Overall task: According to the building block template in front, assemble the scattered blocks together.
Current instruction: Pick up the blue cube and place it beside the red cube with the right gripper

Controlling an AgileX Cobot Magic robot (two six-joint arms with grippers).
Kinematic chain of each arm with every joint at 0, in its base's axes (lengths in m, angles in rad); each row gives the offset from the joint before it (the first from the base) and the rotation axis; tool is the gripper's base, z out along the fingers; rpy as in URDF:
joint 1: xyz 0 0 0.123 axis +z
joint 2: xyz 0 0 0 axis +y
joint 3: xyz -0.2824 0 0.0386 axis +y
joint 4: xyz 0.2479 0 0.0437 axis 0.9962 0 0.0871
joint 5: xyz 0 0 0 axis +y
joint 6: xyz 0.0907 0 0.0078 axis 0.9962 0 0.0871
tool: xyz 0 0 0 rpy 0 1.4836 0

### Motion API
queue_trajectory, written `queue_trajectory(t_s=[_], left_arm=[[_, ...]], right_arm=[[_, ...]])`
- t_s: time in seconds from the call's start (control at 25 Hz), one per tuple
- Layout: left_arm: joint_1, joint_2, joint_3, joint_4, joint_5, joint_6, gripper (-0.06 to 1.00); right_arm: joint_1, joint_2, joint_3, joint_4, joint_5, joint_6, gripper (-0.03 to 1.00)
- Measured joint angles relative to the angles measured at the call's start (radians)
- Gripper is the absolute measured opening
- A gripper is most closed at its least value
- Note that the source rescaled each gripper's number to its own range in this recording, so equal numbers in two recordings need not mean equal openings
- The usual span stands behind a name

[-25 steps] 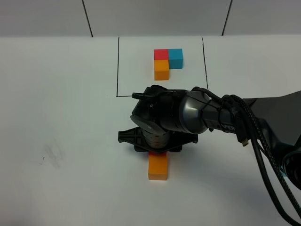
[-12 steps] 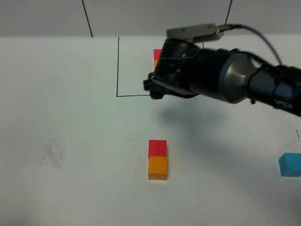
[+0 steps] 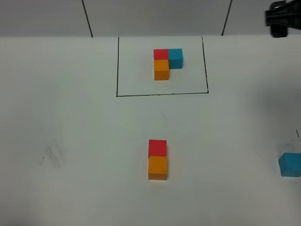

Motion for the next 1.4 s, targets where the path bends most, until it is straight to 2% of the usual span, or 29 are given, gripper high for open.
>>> queue_trajectory(t_s=[0.2, 0.28, 0.4, 0.68, 0.88, 1.2, 1.4], left_arm=[[0.0, 0.0, 0.0, 0.0, 0.0, 0.0, 0.59], [0.0, 0.0, 0.0, 0.0, 0.0, 0.0, 0.59], [0.0, 0.0, 0.0, 0.0, 0.0, 0.0, 0.59], [0.0, 0.0, 0.0, 0.0, 0.0, 0.0, 0.59], [0.0, 0.0, 0.0, 0.0, 0.0, 0.0, 0.59], [0.0, 0.0, 0.0, 0.0, 0.0, -0.003, 0.59], [0.0, 0.0, 0.0, 0.0, 0.0, -0.003, 0.59]], right_arm=[[-0.219, -0.045, 0.001, 0.24, 0.01, -0.23, 1.0], [-0.273, -0.045, 0.028, 0.294, 0.009, -0.303, 0.99], [-0.318, -0.045, 0.105, 0.321, 0.009, -0.356, 0.95], [-0.326, -0.069, 0.339, 0.39, -0.01, -0.37, 0.89], [-0.326, -0.135, 0.5, 0.411, -0.112, -0.362, 0.88], [-0.328, -0.201, 0.619, 0.438, -0.24, -0.382, 0.85], [-0.328, -0.188, 0.669, 0.5, -0.405, -0.439, 0.81]])
